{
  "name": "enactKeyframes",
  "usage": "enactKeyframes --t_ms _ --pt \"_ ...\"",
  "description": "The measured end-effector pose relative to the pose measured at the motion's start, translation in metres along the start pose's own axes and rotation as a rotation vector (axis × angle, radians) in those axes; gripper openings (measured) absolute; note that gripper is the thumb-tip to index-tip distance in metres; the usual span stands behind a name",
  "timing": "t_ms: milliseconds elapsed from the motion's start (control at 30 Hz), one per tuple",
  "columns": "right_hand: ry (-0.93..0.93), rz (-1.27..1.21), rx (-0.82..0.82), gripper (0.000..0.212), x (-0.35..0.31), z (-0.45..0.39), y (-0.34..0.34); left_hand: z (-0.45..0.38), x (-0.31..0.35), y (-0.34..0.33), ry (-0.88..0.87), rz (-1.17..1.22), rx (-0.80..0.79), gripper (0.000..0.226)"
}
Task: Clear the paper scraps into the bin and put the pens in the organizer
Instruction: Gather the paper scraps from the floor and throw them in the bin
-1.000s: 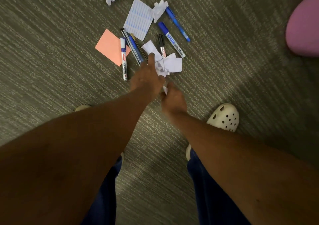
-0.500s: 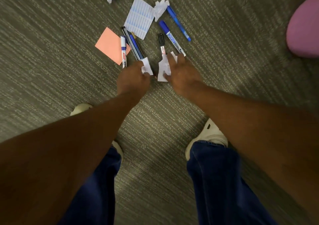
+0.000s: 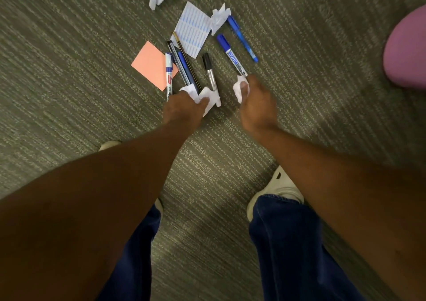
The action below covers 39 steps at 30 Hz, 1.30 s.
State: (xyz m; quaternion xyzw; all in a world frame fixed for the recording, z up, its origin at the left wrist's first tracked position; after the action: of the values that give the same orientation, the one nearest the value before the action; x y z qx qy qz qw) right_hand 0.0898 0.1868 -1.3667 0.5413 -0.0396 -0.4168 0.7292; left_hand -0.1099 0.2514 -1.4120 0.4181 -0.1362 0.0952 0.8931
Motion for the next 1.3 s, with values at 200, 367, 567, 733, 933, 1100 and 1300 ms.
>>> enactKeyframes --t_ms 200,367,567,733,933,1100,1300 --pt "-0.170 -0.367 -0.028 0.040 0.030 0.041 0.014 -0.010 -0.006 -0.010 0.105 0.087 -0.116 0.053" --pt "-0.258 -0.403 -0.110 0.044 0.040 0.067 0.003 0.006 -0.006 0.003 0.023 0.130 -0.073 0.044" --pt "-0.464 -0.642 -0.128 0.039 0.037 0.071 0.017 0.054 0.011 0.034 0.012 0.402 -0.015 0.025" --pt "-0.648 -1.027 -0.014 0.018 0.038 0.064 0.080 0.091 0.075 0.080 0.069 0.691 -0.048 0.033" --pt "-0.632 -1.258 0.185 0.020 0.066 0.054 0.237 0.121 0.232 0.109 0.080 0.849 -0.166 0.019" --pt "-0.880 -1.534 0.334 0.017 0.139 0.056 0.348 0.161 0.406 0.097 -0.042 1.014 -0.325 0.023" --pt "-0.955 -1.850 0.200 0.038 0.203 0.031 0.423 0.201 0.564 0.041 0.045 1.017 -0.727 0.019"
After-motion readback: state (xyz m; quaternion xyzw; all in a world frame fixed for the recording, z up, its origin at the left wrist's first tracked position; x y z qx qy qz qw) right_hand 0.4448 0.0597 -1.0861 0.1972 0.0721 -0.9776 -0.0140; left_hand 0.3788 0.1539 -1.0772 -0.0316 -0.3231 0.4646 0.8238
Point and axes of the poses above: each hand's wrist, its own z-axis away from the middle knuckle, its own y-axis out of the back of the hand, x = y × z, the point moved 8 cm from there along -z, towards the middle knuckle, and after that the axes turned 5 degrees about -y, right-handed, at the moved point
